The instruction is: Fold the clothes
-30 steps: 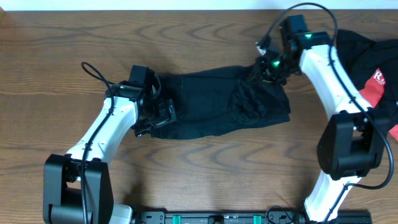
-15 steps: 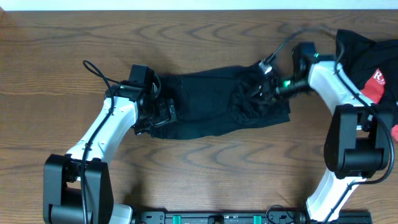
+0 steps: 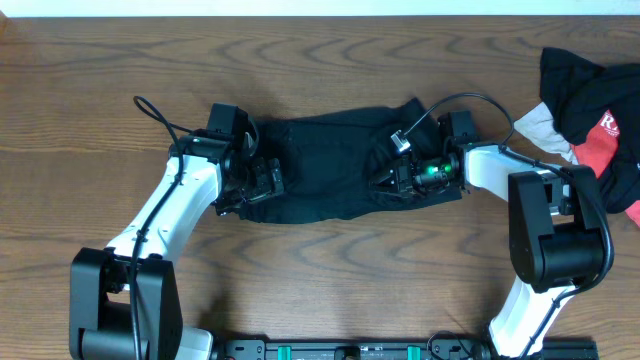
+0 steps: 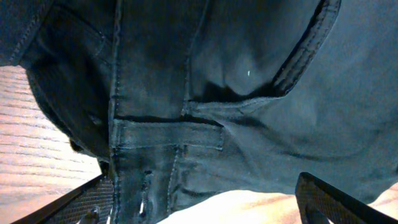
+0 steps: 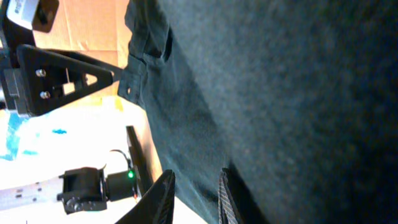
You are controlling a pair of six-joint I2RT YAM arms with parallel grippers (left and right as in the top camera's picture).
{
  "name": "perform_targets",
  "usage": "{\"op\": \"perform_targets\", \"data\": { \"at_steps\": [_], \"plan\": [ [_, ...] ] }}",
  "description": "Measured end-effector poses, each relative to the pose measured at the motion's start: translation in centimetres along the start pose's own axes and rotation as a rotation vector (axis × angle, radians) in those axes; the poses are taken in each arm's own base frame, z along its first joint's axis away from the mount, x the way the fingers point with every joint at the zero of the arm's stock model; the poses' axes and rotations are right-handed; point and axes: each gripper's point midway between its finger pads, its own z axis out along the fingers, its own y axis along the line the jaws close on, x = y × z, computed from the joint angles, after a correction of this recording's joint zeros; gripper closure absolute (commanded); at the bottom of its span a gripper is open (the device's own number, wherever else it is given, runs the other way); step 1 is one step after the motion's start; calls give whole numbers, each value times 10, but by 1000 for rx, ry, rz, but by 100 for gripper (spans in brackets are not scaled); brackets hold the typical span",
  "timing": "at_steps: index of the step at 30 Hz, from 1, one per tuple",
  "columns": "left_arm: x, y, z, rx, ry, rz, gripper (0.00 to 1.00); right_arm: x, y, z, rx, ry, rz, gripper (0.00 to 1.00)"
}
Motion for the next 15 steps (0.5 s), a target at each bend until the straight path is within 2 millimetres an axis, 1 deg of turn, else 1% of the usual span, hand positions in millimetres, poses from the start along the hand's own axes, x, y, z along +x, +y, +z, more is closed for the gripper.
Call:
{"op": "perform_targets", "data": {
  "at_steps": [5, 10, 13, 15],
  "plan": [
    [0, 0, 0, 0, 0, 4, 7, -2, -1, 1, 16, -11, 39, 81],
    [0, 0, 0, 0, 0, 29, 7, -9, 3, -1, 35, -15, 65, 77],
    [0, 0, -1, 2, -4, 41, 7, -18, 12, -8, 76, -29, 61, 72],
    [-1, -1, -4, 5, -12, 52, 7, -29, 26, -17, 113, -55, 35, 66]
  ]
}}
